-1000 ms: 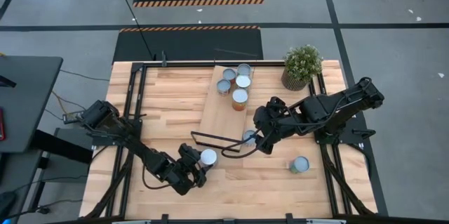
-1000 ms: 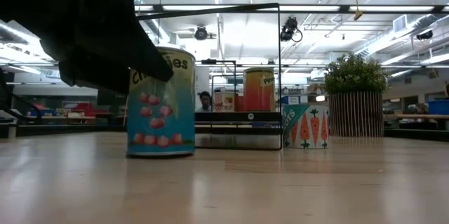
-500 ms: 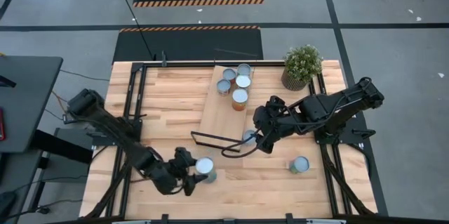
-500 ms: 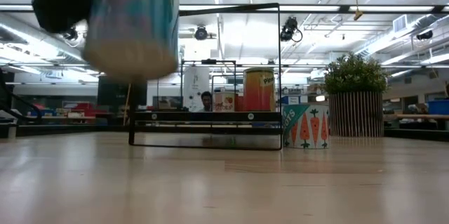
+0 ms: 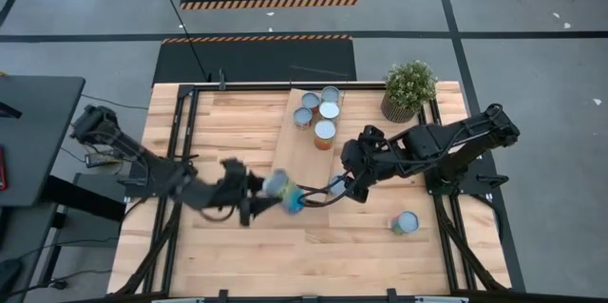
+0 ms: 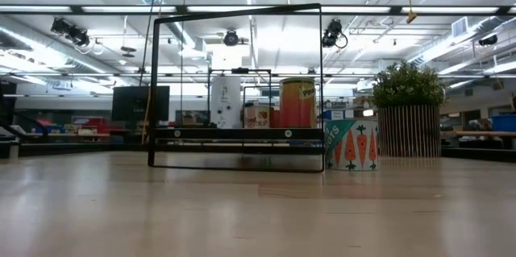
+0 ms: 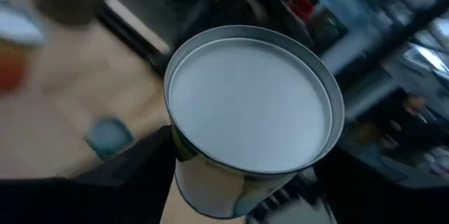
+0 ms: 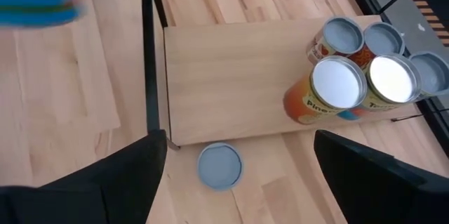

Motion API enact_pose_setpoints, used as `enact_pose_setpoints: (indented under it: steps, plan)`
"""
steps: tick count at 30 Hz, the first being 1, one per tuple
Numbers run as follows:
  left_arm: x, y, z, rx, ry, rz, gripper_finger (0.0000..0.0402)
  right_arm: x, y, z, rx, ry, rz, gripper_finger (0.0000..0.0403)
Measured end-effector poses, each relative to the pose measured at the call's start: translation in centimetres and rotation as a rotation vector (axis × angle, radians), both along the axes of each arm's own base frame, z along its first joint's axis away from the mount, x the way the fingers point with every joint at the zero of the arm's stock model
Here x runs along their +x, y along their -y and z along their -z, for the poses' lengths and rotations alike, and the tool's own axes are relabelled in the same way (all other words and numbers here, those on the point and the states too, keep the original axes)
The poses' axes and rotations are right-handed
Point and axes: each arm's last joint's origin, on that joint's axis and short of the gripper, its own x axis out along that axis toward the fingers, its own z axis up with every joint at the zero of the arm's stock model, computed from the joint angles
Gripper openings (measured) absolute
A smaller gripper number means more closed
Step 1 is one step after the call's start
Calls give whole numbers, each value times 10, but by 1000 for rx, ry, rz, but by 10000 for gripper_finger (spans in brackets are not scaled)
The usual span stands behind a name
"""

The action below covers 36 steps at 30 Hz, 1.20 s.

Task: Pick and place cans onto a shelf
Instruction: Put the blue can on the shelf aligned with the orange can

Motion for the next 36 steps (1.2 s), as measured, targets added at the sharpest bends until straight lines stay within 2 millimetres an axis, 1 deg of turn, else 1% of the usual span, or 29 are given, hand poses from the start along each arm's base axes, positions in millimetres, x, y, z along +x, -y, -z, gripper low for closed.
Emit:
enact_pose_setpoints:
  steps: [2, 6, 10, 14, 18, 20, 23, 28, 31, 36]
  plan:
    - [6, -17, -2, 26, 4, -64, 306, 0, 1, 0, -3, 0, -1, 368]
    - [19, -51, -1, 108, -32, -172, 306, 1, 3, 0, -9, -1, 0, 368]
    - [30, -96, 7, 177, -135, -211, 306, 1, 6, -1, -10, -2, 11, 368]
    - [31, -141, 20, 186, -285, -185, 306, -1, 10, -3, 1, 7, 31, 368]
    - [35, -172, 38, 225, -417, -96, 306, -4, 11, -6, 15, 29, 60, 368]
    - [39, -182, 46, 275, -447, -37, 306, -5, 12, -8, 14, 46, 84, 368]
    - [49, -193, 65, 338, -524, 14, 306, -5, 14, -9, 19, 59, 108, 368]
    - [60, -208, 91, 351, -619, 15, 306, -5, 14, -9, 40, 73, 134, 368]
    - [66, -214, 100, 363, -620, 7, 306, -5, 14, -9, 53, 79, 151, 368]
    - [75, -213, 114, 397, -644, 49, 307, -5, 14, -9, 54, 86, 163, 368]
